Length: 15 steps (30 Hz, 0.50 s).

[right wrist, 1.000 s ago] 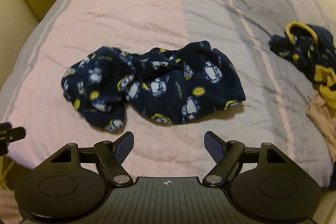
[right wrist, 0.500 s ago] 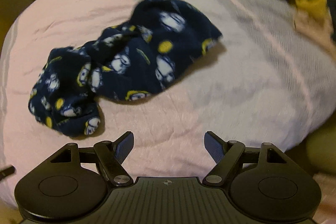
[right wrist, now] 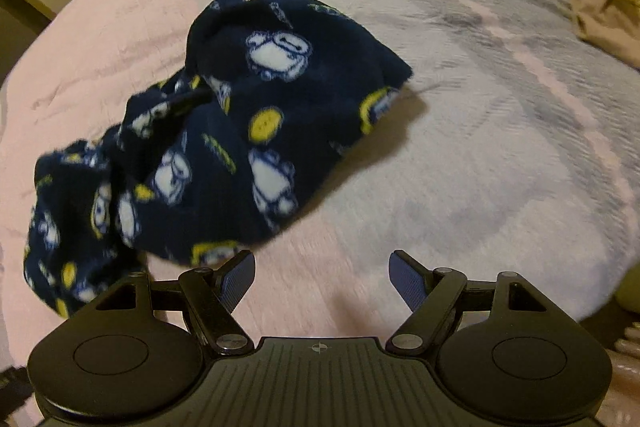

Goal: Fold clothes
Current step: 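Open both grippers and move them over the laid-out navy pants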

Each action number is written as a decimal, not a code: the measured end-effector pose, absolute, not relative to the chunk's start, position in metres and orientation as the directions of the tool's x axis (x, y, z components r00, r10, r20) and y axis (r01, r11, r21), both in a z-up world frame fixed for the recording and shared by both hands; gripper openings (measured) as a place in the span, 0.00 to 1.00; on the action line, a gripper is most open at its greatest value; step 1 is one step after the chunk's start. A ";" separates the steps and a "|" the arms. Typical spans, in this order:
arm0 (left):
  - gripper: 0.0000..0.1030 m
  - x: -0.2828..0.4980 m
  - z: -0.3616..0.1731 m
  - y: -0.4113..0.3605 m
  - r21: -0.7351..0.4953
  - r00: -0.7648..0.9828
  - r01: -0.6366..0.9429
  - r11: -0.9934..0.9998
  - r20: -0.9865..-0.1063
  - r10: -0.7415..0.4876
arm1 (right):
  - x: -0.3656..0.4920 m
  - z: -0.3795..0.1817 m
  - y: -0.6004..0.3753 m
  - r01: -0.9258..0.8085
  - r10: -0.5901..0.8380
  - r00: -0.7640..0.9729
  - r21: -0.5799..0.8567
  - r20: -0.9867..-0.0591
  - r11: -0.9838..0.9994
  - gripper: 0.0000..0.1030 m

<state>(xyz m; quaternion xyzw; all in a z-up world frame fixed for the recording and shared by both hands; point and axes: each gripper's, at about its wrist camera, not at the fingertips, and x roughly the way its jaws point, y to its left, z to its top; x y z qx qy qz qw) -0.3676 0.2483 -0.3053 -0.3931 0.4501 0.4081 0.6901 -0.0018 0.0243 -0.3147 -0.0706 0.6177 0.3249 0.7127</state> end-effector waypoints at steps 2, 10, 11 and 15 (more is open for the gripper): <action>0.48 -0.362 -0.313 0.252 -0.185 0.262 -0.924 0.336 -0.944 0.200 | 0.006 -0.324 0.031 -0.529 0.379 0.003 0.320 -0.926 0.786 0.75; 0.54 -0.332 -0.317 0.245 -0.161 0.282 -0.885 0.438 -0.932 0.226 | 0.035 -0.338 0.029 -0.457 0.419 0.026 0.362 -0.908 0.812 0.75; 0.55 -0.331 -0.319 0.247 -0.173 0.286 -0.890 0.421 -0.932 0.222 | 0.041 -0.340 0.028 -0.436 0.429 0.028 0.375 -0.903 0.818 0.75; 0.55 -0.328 -0.326 0.258 -0.221 0.307 -0.908 0.356 -0.929 0.206 | 0.060 -0.350 0.023 -0.340 0.481 0.019 0.447 -0.877 0.828 0.75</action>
